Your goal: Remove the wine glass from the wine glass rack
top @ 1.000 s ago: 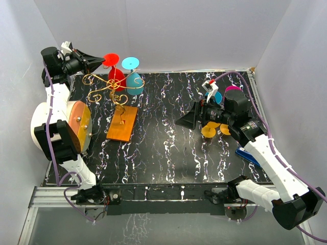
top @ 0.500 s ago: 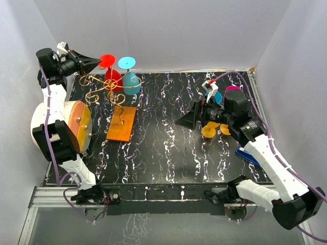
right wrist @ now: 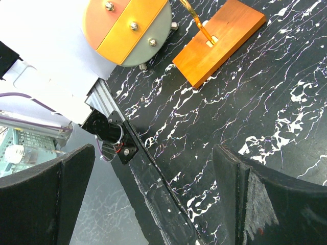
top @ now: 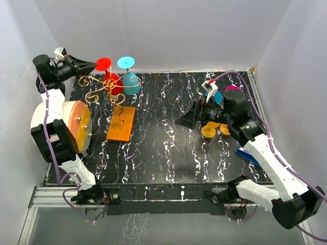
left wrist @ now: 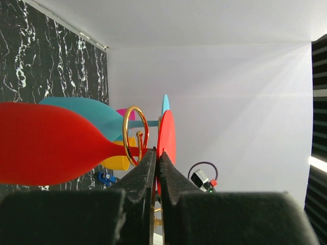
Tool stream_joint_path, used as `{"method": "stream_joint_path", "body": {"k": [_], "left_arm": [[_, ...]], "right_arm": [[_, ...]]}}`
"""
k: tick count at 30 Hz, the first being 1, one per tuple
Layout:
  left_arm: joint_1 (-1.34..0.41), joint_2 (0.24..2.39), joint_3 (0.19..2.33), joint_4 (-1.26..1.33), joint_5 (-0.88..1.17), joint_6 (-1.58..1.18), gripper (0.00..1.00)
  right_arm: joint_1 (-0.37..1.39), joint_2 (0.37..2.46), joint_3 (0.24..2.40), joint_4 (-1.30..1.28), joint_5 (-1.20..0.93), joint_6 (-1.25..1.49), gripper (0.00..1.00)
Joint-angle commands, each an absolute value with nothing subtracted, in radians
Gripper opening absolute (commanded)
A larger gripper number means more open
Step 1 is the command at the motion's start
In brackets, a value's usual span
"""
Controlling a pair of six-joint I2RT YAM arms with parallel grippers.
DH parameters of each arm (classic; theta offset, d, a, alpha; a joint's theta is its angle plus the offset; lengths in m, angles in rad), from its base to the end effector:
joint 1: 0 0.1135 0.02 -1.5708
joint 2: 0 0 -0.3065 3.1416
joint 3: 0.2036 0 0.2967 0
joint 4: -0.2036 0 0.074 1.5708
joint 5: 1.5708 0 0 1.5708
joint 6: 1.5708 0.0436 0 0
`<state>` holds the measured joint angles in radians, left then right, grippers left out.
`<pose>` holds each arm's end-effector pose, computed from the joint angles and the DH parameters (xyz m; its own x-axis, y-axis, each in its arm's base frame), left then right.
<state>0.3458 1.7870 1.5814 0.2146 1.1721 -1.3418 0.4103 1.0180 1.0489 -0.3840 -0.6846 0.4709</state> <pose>0.4590 0.1226 0.4131 -0.7143 -0.6592 -0.2351 0.1752 0.1568 -0.9720 0.2171 0.1245 0.4060 -0.6696 0.0920 -0.7370 -0.6164 0.4847 0.6206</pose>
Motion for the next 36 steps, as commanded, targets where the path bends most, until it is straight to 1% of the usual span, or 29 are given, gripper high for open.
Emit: {"method": "stream_joint_path", "body": {"k": [1, 8, 12, 17, 22, 28, 36], "left_arm": [[0.37, 1.686, 1.575, 0.308, 1.237, -1.388, 0.0], [0.405, 1.672, 1.554, 0.324, 1.249, -1.403, 0.0], [0.436, 1.659, 1.547, 0.252, 1.233, -1.356, 0.0], [0.461, 1.671, 1.601, 0.096, 1.173, -1.241, 0.0], [0.462, 1.726, 1.668, 0.149, 1.079, -1.281, 0.0], [0.429, 1.788, 1.846, 0.209, 0.965, -1.326, 0.0], [0.285, 1.838, 2.1, 0.348, 0.907, -1.419, 0.0]], "right_arm": [[0.414, 1.011, 1.048, -0.311, -0.699, 0.474, 0.98], [0.414, 1.009, 1.044, -0.311, -0.701, 0.477, 0.98], [0.413, 1.006, 1.045, -0.311, -0.698, 0.476, 0.99], [0.414, 1.006, 1.036, -0.296, -0.705, 0.482, 0.98], [0.414, 1.009, 1.038, -0.285, -0.706, 0.489, 0.98], [0.414, 0.999, 1.042, -0.291, -0.688, 0.486, 0.98], [0.414, 1.006, 1.037, -0.276, -0.675, 0.51, 0.98]]}}
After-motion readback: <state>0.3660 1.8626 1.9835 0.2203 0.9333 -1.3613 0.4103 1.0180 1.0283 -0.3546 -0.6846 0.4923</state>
